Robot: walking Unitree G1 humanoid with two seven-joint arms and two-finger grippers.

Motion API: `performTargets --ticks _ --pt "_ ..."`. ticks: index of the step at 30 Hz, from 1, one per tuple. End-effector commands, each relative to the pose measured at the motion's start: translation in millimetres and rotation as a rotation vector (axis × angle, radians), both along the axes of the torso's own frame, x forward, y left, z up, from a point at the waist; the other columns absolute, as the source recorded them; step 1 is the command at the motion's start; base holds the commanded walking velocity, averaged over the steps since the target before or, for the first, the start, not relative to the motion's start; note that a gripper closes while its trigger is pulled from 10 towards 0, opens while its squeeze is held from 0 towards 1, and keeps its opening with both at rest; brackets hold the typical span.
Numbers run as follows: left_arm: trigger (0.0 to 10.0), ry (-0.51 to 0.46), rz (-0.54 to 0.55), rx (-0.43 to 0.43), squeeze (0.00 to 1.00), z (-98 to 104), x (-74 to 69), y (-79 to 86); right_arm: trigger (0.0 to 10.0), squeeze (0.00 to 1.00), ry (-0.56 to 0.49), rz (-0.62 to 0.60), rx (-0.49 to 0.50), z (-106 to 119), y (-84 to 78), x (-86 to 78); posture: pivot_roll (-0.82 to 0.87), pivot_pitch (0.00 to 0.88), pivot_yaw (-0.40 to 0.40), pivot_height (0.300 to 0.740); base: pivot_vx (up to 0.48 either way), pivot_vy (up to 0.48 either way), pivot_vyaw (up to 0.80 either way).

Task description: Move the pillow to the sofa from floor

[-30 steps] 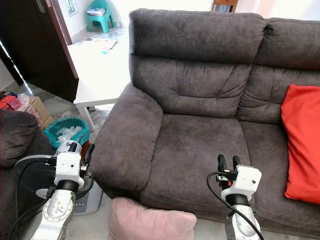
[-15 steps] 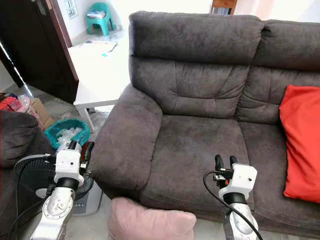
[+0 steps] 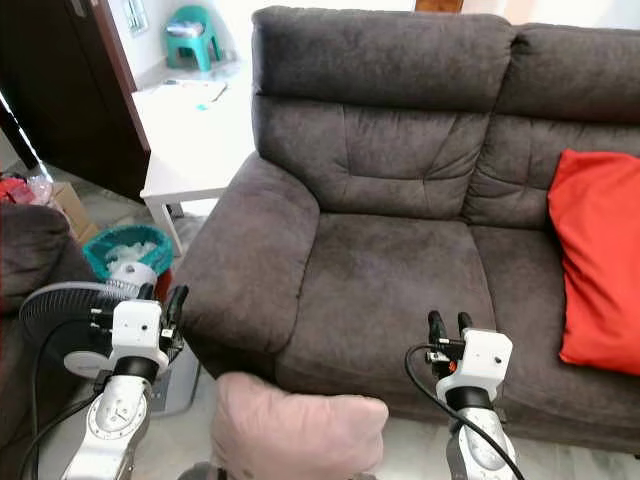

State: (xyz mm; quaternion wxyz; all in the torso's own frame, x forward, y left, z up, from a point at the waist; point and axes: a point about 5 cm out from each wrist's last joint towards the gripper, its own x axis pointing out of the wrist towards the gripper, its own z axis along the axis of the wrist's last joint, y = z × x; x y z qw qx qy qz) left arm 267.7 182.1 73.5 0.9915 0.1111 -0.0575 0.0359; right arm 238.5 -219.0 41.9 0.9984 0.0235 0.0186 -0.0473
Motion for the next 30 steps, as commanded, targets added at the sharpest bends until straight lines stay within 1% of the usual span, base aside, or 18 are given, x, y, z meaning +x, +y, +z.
performTargets --ticks 1,18,25,30 --pt "10.0 -0.009 0.014 -0.011 0.00 3.0 0.3 1.1 10.0 0.00 0.001 0.001 -0.010 1.5 -1.6 -0.1 0.00 0.021 -0.026 0.652 0.000 0.000 0.00" --pt "10.0 -0.001 0.017 -0.029 0.00 2.6 1.9 -2.9 10.0 0.00 0.000 0.003 -0.010 2.6 -3.9 0.4 -0.01 0.015 -0.028 0.652 0.000 0.000 0.00" --pt "10.0 0.004 0.018 -0.032 0.00 1.7 1.5 -2.9 10.0 0.00 0.002 0.010 -0.011 2.4 -2.4 1.5 0.00 0.013 -0.029 0.652 0.000 0.000 0.00" --pt "10.0 0.007 0.019 -0.032 0.00 1.5 1.7 -2.3 10.0 0.00 0.024 0.017 -0.012 0.3 -1.0 3.3 0.00 0.012 -0.028 0.652 0.000 0.000 0.00"
